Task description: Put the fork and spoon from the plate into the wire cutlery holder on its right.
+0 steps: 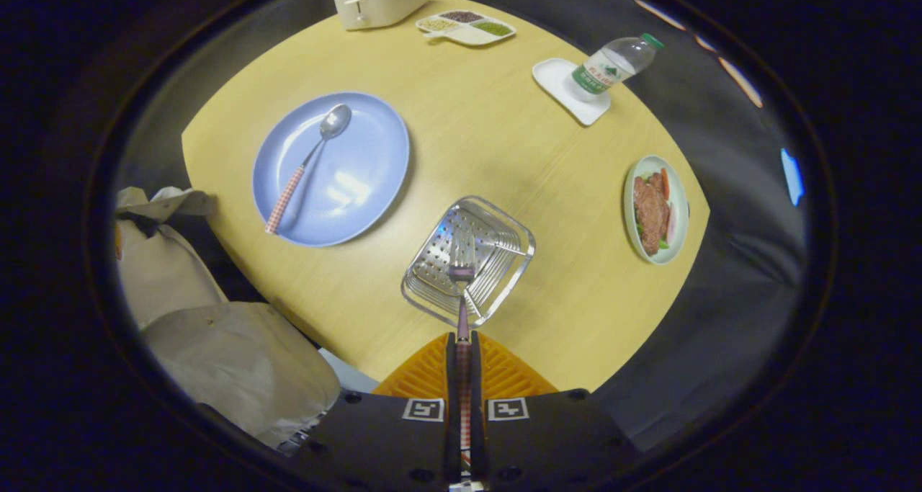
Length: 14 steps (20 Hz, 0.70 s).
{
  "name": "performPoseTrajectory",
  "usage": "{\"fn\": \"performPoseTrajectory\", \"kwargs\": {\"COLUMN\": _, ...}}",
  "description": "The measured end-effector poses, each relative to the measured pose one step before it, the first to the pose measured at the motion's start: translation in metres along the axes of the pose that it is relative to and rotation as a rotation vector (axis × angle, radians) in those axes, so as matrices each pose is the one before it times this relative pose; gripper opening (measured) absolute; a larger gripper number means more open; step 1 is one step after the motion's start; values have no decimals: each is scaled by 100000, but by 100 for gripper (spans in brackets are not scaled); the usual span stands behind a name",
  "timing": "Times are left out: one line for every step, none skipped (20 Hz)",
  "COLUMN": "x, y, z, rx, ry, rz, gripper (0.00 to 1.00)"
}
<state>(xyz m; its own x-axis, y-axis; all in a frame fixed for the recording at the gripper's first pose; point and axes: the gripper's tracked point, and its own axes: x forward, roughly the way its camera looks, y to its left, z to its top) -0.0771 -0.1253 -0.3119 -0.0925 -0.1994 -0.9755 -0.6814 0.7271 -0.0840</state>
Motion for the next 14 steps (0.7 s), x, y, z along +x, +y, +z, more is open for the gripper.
{"fn": "performPoseTrajectory", "kwargs": {"x": 527, "y": 80, "z": 215, "rx": -869, "ry": 1413, "rz": 751, "gripper": 8}}
{"fn": "performPoseTrajectory", "kwargs": {"x": 382, "y": 154, "z": 354, "rx": -830, "ry": 1327, "rz": 743, "gripper": 8}}
{"fn": "performPoseTrajectory", "kwargs": {"x": 381, "y": 18, "z": 61, "rx": -1213, "ry": 1170, "rz": 313, "gripper": 8}}
{"fn": "performPoseTrajectory", "kwargs": {"x": 301, "y": -177, "z": 209, "rx": -1087, "ry": 821, "rz": -251, "gripper": 8}}
{"fn": "performPoseTrajectory", "kwargs": {"x": -23, "y": 15, "z": -40, "rx": -906, "ry": 1393, "rz": 378, "gripper": 9}}
{"fn": "performPoseTrajectory", "kwargs": {"x": -68, "y": -32, "z": 361, "rx": -894, "ry": -548, "rz": 84, "gripper": 9}}
{"fn": "performPoseTrajectory", "kwargs": {"x": 294, "y": -18, "z": 256, "rx": -401, "ry": 159, "rz": 250, "gripper": 10}}
{"fn": "performPoseTrajectory", "kwargs": {"x": -117, "y": -60, "z": 111, "rx": -83, "ry": 782, "rz": 258, "gripper": 10}}
{"fn": "performPoseTrajectory", "kwargs": {"x": 162, "y": -7, "z": 208, "rx": -551, "ry": -417, "rz": -340, "gripper": 10}}
{"fn": "performPoseTrajectory", "kwargs": {"x": 95, "y": -53, "z": 189, "rx": -324, "ry": -197, "rz": -225, "gripper": 10}}
{"fn": "performPoseTrajectory", "kwargs": {"x": 122, "y": 42, "z": -131, "rx": -167, "ry": 291, "rz": -115, "gripper": 15}}
{"fn": "performPoseTrajectory", "kwargs": {"x": 86, "y": -145, "z": -27, "rx": -606, "ry": -183, "rz": -613, "gripper": 19}}
{"fn": "performPoseTrajectory", "kwargs": {"x": 85, "y": -177, "z": 118, "rx": -756, "ry": -835, "rz": -700, "gripper": 23}}
{"fn": "performPoseTrajectory", "kwargs": {"x": -447, "y": 34, "z": 248, "rx": 12, "ry": -1399, "rz": 271, "gripper": 28}}
